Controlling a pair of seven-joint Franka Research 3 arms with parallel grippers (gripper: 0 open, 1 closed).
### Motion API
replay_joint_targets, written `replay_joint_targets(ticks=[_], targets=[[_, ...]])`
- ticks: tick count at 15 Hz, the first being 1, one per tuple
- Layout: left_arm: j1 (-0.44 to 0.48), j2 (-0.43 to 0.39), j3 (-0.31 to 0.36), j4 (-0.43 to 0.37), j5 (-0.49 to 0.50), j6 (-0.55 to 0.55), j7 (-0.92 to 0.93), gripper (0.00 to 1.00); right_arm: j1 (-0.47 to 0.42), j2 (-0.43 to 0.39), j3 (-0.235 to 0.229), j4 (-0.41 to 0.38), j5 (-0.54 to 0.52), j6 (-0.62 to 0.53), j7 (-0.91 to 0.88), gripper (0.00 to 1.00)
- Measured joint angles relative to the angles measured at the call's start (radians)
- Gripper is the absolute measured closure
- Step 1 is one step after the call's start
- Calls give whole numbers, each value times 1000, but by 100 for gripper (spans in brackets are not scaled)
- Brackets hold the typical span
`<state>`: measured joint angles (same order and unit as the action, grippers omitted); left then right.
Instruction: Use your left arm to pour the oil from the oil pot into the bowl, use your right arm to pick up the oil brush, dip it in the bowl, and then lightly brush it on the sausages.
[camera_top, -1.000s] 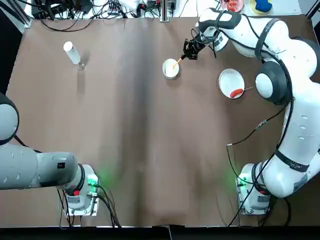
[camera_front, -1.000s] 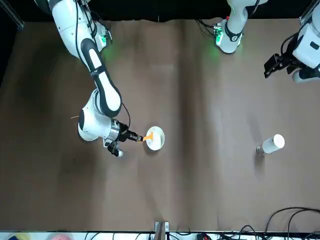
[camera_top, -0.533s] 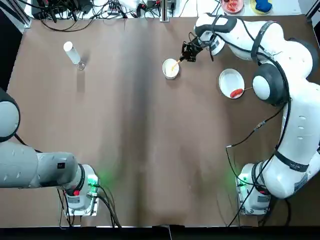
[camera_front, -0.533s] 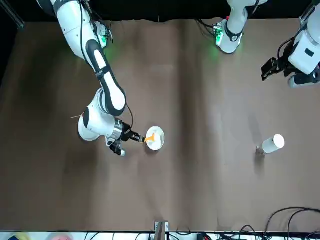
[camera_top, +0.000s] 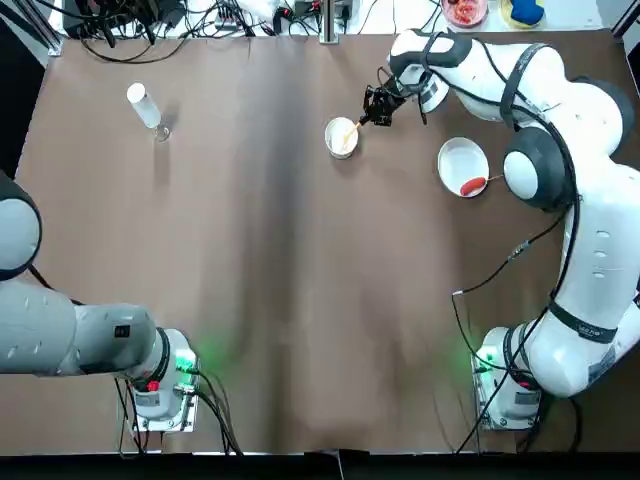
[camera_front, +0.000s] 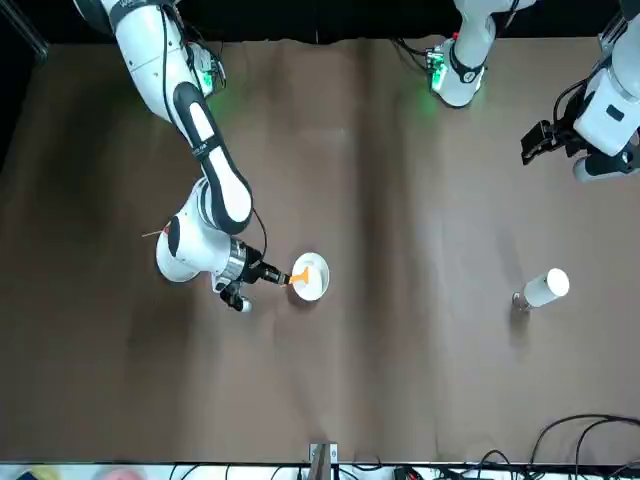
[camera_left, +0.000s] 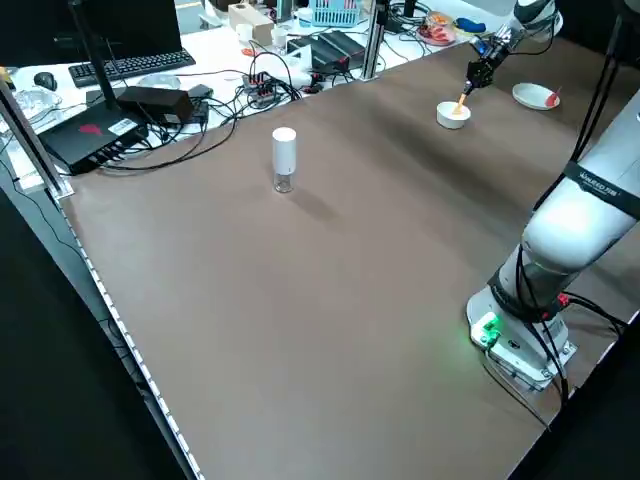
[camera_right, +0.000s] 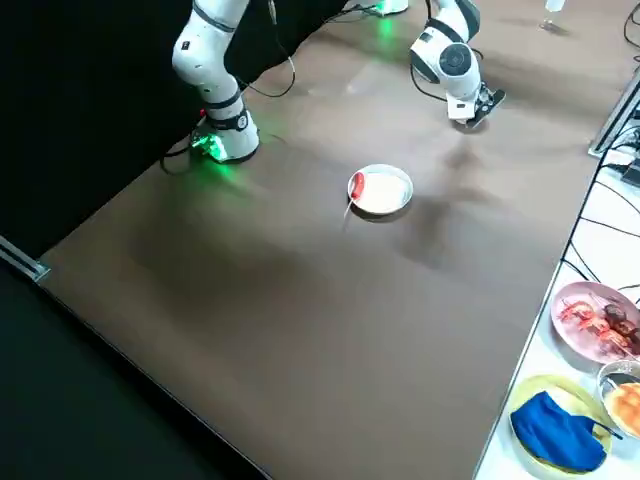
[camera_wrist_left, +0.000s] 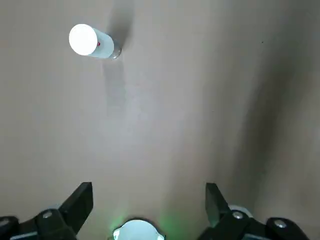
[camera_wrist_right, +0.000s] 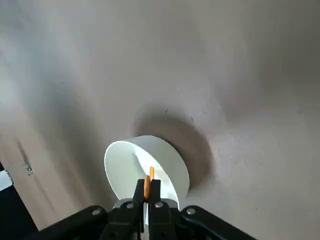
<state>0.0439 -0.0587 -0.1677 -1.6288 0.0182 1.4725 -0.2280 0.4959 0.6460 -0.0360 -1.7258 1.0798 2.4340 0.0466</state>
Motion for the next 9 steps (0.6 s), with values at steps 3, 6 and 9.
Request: replay_joint_targets(ticks=[3, 6, 9], targets=[[0, 0, 0, 0, 0, 0, 0, 1, -1, 0, -2, 0, 0, 0, 0, 95], [1, 0, 0, 0, 0, 0, 0, 1, -2, 0, -3, 0, 0, 0, 0, 73], [1, 0, 0, 0, 0, 0, 0, 1, -2, 0, -4, 0, 0, 0, 0, 45]])
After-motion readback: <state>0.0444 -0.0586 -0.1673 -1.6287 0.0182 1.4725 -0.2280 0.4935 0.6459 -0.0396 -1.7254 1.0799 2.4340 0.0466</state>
